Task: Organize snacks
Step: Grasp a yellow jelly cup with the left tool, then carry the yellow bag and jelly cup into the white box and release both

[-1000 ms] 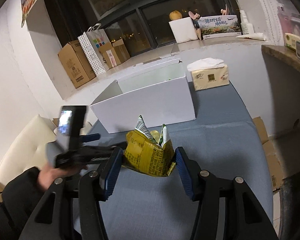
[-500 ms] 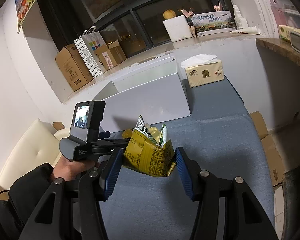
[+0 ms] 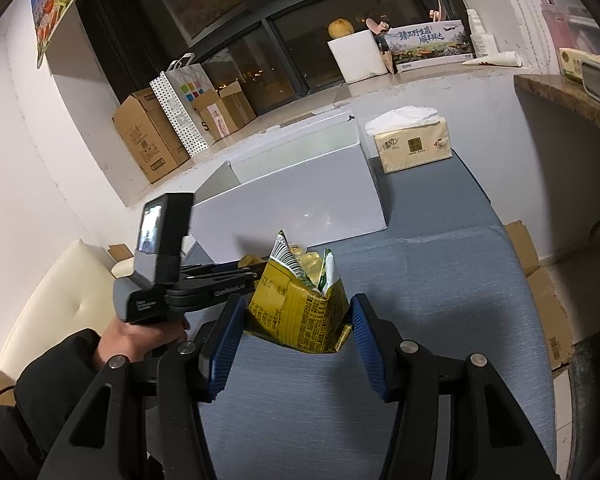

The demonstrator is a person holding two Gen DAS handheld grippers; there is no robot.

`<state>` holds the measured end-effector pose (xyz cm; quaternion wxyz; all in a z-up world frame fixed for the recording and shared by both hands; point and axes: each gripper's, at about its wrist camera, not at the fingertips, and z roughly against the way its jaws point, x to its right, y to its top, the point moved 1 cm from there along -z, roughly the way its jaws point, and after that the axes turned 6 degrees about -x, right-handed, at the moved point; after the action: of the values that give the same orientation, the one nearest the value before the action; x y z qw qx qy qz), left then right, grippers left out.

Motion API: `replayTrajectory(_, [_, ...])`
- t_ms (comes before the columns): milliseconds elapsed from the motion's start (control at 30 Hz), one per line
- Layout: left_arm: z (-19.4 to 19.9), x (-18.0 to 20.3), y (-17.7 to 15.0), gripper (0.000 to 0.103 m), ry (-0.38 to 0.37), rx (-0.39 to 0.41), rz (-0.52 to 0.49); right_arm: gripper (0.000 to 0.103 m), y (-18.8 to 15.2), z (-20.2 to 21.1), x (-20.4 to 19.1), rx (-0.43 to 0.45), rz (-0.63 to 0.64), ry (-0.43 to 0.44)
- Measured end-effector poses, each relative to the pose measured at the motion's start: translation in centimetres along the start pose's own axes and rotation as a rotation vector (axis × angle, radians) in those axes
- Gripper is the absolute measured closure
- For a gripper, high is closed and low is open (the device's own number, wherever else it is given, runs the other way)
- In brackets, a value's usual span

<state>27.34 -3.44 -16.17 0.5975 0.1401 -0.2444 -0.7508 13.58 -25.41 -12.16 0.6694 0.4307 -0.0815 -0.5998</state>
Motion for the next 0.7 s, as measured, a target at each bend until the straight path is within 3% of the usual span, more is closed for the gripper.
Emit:
replayTrajectory(300, [7.7,-0.5,-3.4,0.063,-0.057,0.129,0.013,0.044,0.4,-0.4,-1.3,-0.001,0.018,0.023])
replayTrajectory(433, [10.3,0.2,-4.7,0.063,-0.049,0.174,0.013,0.044,0.7,-0.9,-2.3,-0.002,0.037,0.037])
replayTrajectory(700, [12.9,-1.2,-3.2,0.063,-0.043,0.260,0.052,0.044,3.9,-2.2,-4.8,0.012,0.118,0.045])
